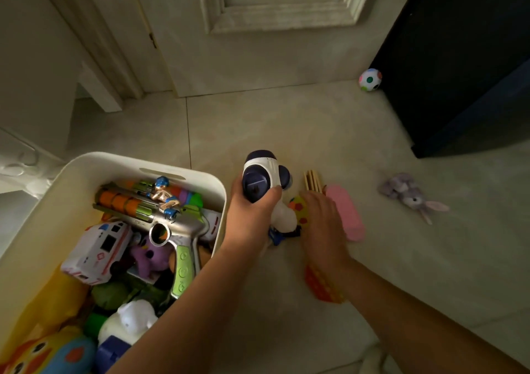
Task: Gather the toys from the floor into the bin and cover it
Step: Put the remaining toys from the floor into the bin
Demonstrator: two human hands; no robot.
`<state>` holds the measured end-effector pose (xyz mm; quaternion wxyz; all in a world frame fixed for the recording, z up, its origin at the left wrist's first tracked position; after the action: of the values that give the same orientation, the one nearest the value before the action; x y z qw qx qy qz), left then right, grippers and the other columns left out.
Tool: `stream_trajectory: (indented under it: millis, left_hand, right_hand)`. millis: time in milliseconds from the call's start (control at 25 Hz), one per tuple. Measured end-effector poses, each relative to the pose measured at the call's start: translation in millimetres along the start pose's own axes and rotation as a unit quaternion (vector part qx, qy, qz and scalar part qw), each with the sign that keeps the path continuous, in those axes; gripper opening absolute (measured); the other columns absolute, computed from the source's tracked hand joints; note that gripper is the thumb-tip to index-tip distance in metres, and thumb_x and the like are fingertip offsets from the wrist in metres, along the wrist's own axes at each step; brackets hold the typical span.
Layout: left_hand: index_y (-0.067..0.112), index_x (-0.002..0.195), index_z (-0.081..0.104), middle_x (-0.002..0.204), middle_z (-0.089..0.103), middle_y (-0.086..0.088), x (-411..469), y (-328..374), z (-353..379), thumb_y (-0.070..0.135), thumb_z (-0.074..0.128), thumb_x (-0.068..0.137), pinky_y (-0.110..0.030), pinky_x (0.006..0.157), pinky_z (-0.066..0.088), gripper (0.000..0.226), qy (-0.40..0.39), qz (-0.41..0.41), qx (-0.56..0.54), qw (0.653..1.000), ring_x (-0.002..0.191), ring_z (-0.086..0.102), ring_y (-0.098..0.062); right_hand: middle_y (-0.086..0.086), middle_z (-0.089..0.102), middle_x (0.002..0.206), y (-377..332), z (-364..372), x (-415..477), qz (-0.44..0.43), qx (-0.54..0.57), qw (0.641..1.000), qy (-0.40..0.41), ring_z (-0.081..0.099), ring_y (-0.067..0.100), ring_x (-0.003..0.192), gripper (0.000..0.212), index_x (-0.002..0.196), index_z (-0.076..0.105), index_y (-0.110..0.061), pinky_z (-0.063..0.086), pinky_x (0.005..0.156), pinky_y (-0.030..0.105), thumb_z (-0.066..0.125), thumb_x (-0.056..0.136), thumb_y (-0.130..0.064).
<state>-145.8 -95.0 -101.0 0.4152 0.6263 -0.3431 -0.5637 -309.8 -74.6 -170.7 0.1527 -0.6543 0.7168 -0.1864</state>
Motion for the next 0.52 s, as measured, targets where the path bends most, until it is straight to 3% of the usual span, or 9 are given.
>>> stream_trajectory:
  millis: [80, 120, 160, 240, 320, 440, 520]
  left_hand:
    - [0.035, 0.114, 0.054, 0.099, 0.066, 0.014, 3, 8, 2, 0.019, 0.07, 0.083, -0.014, 0.071, 0.052, 0.039, -0.018, 0.021, -0.007, 1.0, 0.083, 0.064, 0.006]
    - [0.037, 0.115, 0.053, 0.099, 0.066, 0.015, 4, 12, 1, 0.02, 0.07, 0.082, -0.016, 0.073, 0.052, 0.04, -0.023, 0.025, -0.012, 0.999, 0.084, 0.064, 0.006]
    - [0.038, 0.117, 0.053, 0.1, 0.066, 0.015, 7, 14, 1, 0.021, 0.07, 0.082, -0.019, 0.077, 0.053, 0.042, -0.029, 0.025, -0.016, 0.999, 0.087, 0.065, 0.004]
    - [0.036, 0.12, 0.054, 0.103, 0.068, 0.011, 9, 17, 1, 0.021, 0.071, 0.082, -0.027, 0.083, 0.055, 0.044, -0.046, 0.016, -0.022, 0.999, 0.093, 0.066, -0.004]
    - [0.03, 0.123, 0.056, 0.107, 0.069, 0.003, 8, 18, 2, 0.019, 0.072, 0.082, -0.036, 0.087, 0.055, 0.046, -0.074, -0.002, -0.04, 0.996, 0.097, 0.067, -0.013]
    - [0.028, 0.122, 0.058, 0.112, 0.069, -0.003, -5, 34, -6, 0.024, 0.074, 0.075, -0.043, 0.089, 0.054, 0.05, -0.116, -0.019, -0.066, 0.991, 0.103, 0.067, -0.023]
    - [0.027, 0.119, 0.06, 0.111, 0.069, -0.005, -15, 55, -23, 0.026, 0.072, 0.075, -0.043, 0.085, 0.055, 0.046, -0.142, -0.013, -0.076, 0.987, 0.102, 0.067, -0.024]
  right_hand:
    - [0.007, 0.021, 0.159, 24, 25, 13, 0.022, -0.126, 0.983, -0.128, 0.011, 0.031, 0.148, 0.082, 0.152, 0.023, -0.018, 0.012, 0.121, 0.046, 0.064, 0.082, -0.018]
    - [0.005, 0.017, 0.16, 29, 38, 17, 0.013, -0.139, 0.976, -0.166, 0.008, 0.03, 0.149, 0.085, 0.153, 0.018, -0.021, 0.009, 0.12, 0.044, 0.065, 0.082, -0.021]
    - [0.007, 0.022, 0.158, 29, 46, 19, 0.003, -0.136, 0.975, -0.174, 0.015, 0.031, 0.147, 0.085, 0.152, 0.019, -0.022, 0.017, 0.119, 0.042, 0.067, 0.082, -0.02]
    - [0.013, 0.039, 0.141, 26, 46, 23, 0.017, -0.108, 0.986, -0.126, 0.041, 0.03, 0.127, 0.073, 0.145, 0.034, -0.022, 0.041, 0.098, 0.037, 0.067, 0.081, -0.017]
    - [0.013, 0.043, 0.126, 25, 37, 25, 0.07, -0.036, 0.993, -0.089, 0.05, 0.024, 0.106, 0.057, 0.135, 0.044, -0.018, 0.045, 0.081, 0.033, 0.067, 0.083, -0.022]
    - [0.008, 0.039, 0.121, 19, 7, 31, 0.18, 0.129, 0.974, -0.055, 0.047, 0.019, 0.098, 0.06, 0.125, 0.047, -0.014, 0.046, 0.085, 0.033, 0.074, 0.076, -0.036]
    - [0.004, 0.05, 0.103, -12, -28, 41, 0.181, 0.248, 0.952, -0.005, 0.051, 0.013, 0.086, 0.054, 0.103, 0.053, -0.014, 0.049, 0.076, 0.032, 0.077, 0.066, -0.045]
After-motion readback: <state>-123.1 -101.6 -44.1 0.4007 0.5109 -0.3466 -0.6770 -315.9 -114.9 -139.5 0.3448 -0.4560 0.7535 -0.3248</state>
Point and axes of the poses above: each hand's wrist, its own x-axis towards the middle knuckle, its own z-axis out of the palm, y = z × x, the point moved 8 cm from there along x, towards the middle knuckle
